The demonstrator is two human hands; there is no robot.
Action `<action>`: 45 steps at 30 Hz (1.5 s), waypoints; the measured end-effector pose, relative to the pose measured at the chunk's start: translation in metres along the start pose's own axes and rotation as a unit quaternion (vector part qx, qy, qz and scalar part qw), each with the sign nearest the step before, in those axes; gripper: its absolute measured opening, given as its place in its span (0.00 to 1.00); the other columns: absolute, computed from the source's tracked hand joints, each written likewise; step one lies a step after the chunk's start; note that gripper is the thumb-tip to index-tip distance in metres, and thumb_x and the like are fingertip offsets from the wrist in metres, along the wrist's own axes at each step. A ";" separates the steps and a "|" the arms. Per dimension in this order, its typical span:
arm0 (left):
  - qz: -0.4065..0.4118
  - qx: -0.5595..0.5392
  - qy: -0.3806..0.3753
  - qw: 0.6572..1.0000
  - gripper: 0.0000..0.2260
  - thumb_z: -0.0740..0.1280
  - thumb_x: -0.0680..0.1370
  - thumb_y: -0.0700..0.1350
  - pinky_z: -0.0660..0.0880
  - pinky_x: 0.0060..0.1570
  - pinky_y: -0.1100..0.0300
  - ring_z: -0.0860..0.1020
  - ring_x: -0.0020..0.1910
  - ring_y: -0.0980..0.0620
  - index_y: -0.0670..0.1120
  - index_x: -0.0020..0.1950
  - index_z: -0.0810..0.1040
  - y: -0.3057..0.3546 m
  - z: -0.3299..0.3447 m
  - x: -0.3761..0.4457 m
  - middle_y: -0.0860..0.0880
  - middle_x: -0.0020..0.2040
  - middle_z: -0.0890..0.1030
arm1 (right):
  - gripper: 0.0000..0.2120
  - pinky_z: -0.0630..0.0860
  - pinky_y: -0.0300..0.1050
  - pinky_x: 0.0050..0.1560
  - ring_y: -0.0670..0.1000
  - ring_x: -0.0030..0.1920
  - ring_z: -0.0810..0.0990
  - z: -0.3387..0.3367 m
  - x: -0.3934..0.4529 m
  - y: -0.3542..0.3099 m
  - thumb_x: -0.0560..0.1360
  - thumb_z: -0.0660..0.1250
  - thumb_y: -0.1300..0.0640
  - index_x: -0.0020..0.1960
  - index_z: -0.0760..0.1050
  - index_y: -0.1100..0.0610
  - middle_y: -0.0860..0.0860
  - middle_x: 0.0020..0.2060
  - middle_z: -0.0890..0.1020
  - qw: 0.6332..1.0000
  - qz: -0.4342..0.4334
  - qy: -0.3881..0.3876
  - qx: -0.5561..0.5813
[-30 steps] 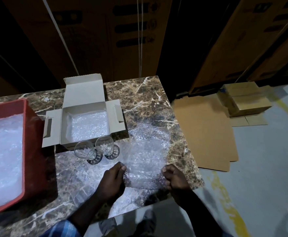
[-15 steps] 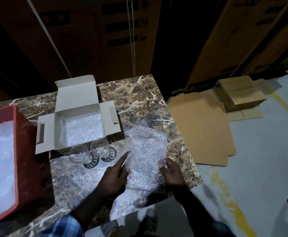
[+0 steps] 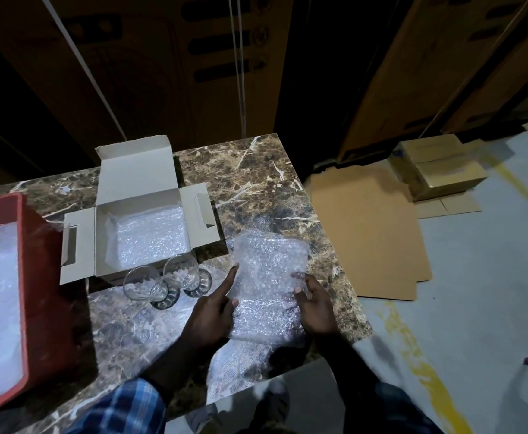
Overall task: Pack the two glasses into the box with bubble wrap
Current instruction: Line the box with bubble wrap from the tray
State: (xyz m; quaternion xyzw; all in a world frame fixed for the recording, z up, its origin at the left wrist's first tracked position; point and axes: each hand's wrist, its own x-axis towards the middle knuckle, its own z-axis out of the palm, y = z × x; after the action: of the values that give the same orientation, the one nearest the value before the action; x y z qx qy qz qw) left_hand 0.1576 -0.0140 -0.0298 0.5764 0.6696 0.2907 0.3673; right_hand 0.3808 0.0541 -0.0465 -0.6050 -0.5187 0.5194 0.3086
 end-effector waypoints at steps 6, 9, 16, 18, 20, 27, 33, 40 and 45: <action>-0.038 -0.002 0.002 0.999 0.35 0.63 0.82 0.42 0.77 0.34 0.51 0.78 0.30 0.45 0.75 0.75 0.51 0.004 0.001 0.013 0.46 0.30 0.78 | 0.15 0.76 0.43 0.46 0.45 0.45 0.81 0.003 0.011 0.007 0.81 0.63 0.63 0.66 0.76 0.54 0.50 0.62 0.81 0.999 0.027 0.023 0.002; -0.065 -0.021 -0.005 0.998 0.35 0.63 0.82 0.42 0.78 0.34 0.49 0.79 0.31 0.42 0.75 0.75 0.52 0.007 0.002 0.015 0.44 0.31 0.78 | 0.16 0.67 0.39 0.30 0.43 0.27 0.70 0.004 0.013 0.006 0.82 0.62 0.62 0.67 0.75 0.52 0.49 0.58 0.82 0.999 0.042 0.027 0.003; -0.093 -0.003 -0.007 0.996 0.33 0.64 0.82 0.44 0.78 0.34 0.56 0.81 0.31 0.52 0.67 0.79 0.52 0.002 0.004 0.018 0.48 0.32 0.81 | 0.17 0.69 0.42 0.41 0.51 0.40 0.75 0.004 0.017 -0.004 0.81 0.64 0.60 0.68 0.69 0.51 0.51 0.56 0.80 0.997 0.053 0.023 -0.060; -0.091 0.039 -0.001 0.995 0.31 0.64 0.81 0.46 0.78 0.37 0.55 0.80 0.34 0.54 0.62 0.80 0.53 0.003 0.005 0.017 0.50 0.35 0.81 | 0.22 0.70 0.43 0.48 0.57 0.49 0.79 0.004 0.016 -0.008 0.81 0.66 0.57 0.72 0.65 0.57 0.58 0.60 0.80 0.991 0.061 0.044 -0.113; -0.074 0.113 0.031 0.990 0.29 0.64 0.81 0.48 0.76 0.42 0.54 0.80 0.42 0.51 0.56 0.80 0.57 0.006 0.005 0.015 0.49 0.45 0.80 | 0.25 0.72 0.48 0.54 0.62 0.57 0.78 0.007 0.010 -0.018 0.80 0.65 0.55 0.74 0.61 0.57 0.62 0.63 0.77 0.979 0.041 0.093 -0.178; 0.178 0.308 0.076 0.932 0.22 0.63 0.81 0.47 0.63 0.70 0.47 0.66 0.74 0.43 0.43 0.75 0.70 0.001 0.029 -0.013 0.42 0.76 0.67 | 0.24 0.62 0.60 0.73 0.60 0.75 0.65 0.036 -0.020 0.014 0.79 0.62 0.53 0.73 0.70 0.56 0.60 0.77 0.64 0.844 -0.255 0.062 -0.469; 0.158 0.376 -0.024 0.913 0.26 0.50 0.85 0.54 0.54 0.76 0.43 0.52 0.81 0.46 0.41 0.80 0.60 -0.026 0.041 -0.017 0.42 0.81 0.54 | 0.29 0.58 0.54 0.74 0.56 0.76 0.66 0.040 -0.018 0.036 0.80 0.55 0.46 0.75 0.68 0.60 0.57 0.77 0.64 0.823 -0.250 -0.048 -0.507; 0.119 0.406 -0.057 0.904 0.33 0.50 0.84 0.62 0.52 0.76 0.43 0.49 0.81 0.47 0.39 0.81 0.55 -0.036 0.027 -0.020 0.43 0.82 0.52 | 0.37 0.65 0.57 0.74 0.57 0.77 0.62 0.011 -0.018 0.045 0.81 0.50 0.34 0.77 0.63 0.62 0.58 0.78 0.62 0.827 -0.202 0.006 -0.524; 0.169 0.381 -0.054 0.907 0.34 0.54 0.84 0.62 0.49 0.77 0.45 0.49 0.81 0.46 0.40 0.81 0.55 -0.028 0.023 -0.028 0.43 0.82 0.52 | 0.38 0.61 0.53 0.76 0.55 0.75 0.65 -0.002 -0.037 0.038 0.75 0.57 0.33 0.75 0.67 0.60 0.58 0.75 0.67 0.773 -0.342 -0.043 -0.532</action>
State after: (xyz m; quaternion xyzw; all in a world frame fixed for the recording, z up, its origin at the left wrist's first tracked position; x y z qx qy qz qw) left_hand 0.1630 -0.0466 -0.0612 0.7920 0.6009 0.0398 0.1002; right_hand 0.3976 0.0093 -0.0695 -0.4322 -0.8977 0.0465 0.0717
